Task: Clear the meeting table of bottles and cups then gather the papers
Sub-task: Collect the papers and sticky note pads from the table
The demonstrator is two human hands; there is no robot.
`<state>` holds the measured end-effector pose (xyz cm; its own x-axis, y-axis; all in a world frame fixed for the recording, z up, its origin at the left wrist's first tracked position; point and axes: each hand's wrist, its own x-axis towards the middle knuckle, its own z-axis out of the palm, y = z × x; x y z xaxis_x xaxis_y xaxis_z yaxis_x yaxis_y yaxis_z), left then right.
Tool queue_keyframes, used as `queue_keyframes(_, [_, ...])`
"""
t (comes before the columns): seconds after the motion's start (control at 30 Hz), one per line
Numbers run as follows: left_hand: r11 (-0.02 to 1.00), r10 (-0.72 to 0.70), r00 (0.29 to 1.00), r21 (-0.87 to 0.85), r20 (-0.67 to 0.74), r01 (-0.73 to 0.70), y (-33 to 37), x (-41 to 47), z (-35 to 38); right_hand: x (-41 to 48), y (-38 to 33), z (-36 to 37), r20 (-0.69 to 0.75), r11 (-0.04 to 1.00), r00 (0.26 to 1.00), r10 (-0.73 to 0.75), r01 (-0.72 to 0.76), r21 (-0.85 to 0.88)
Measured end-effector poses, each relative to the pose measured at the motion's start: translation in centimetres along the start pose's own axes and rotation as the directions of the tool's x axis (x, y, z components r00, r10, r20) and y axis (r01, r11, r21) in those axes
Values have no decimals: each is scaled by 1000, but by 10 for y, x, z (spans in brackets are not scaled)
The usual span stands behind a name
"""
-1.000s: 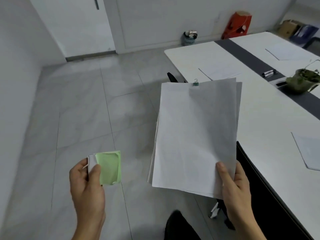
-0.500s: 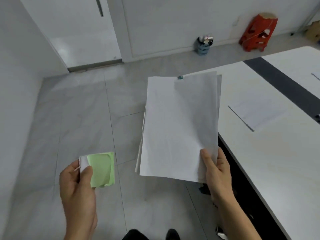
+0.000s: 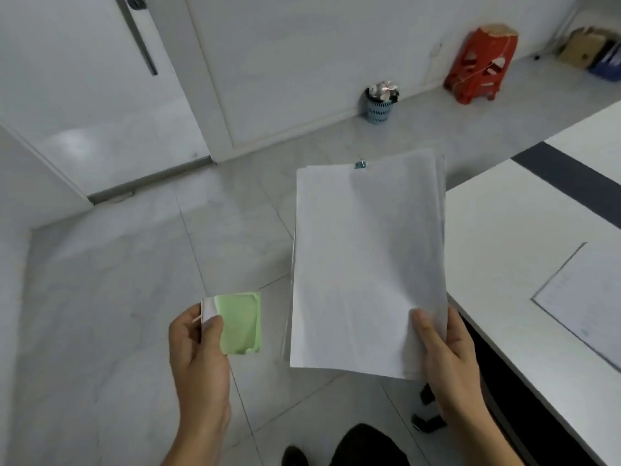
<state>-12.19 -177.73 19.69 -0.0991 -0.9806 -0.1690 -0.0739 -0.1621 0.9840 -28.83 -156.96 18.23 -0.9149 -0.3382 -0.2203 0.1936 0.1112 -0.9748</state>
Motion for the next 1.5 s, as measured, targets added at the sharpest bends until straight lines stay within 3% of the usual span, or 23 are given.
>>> queue_keyframes(0.23, [995,61,979,65,196,-75,27,138,155,140,-1,44,-251,995,966,64,-42,93])
queue_keyframes(0.37, [995,53,976,71,213,-69,37,212,252,259,-6,67,-259,989,962,90,-56,134])
queue_keyframes(0.67, [994,96,981,38,169,-104,108,365,429,500,-97,106,-277,987,959,65,-21,159])
queue_keyframes(0.8, [995,71,970,54,233,-86,97,422,526,592,-106,109,-311,983,948,72,-16,181])
queue_keyframes(0.9, [995,54,942,59,332,-78,90,460,625,662,-105,102,-417,982,904,96,-18,188])
queue_keyframes(1.07, [996,28,808,48,589,-70,114,492,809,760,-146,71,-610,981,784,114,7,192])
queue_keyframes(1.2, [988,61,598,38,799,-151,149,467,951,802,-184,26,-776,977,620,116,71,203])
queue_keyframes(1.37, [986,37,338,20,941,-165,154,403,1092,836,-188,-37,-899,959,397,183,129,252])
queue_keyframes(1.5, [982,-42,293,94,955,-166,118,348,1183,889,-166,-106,-917,943,305,256,132,307])
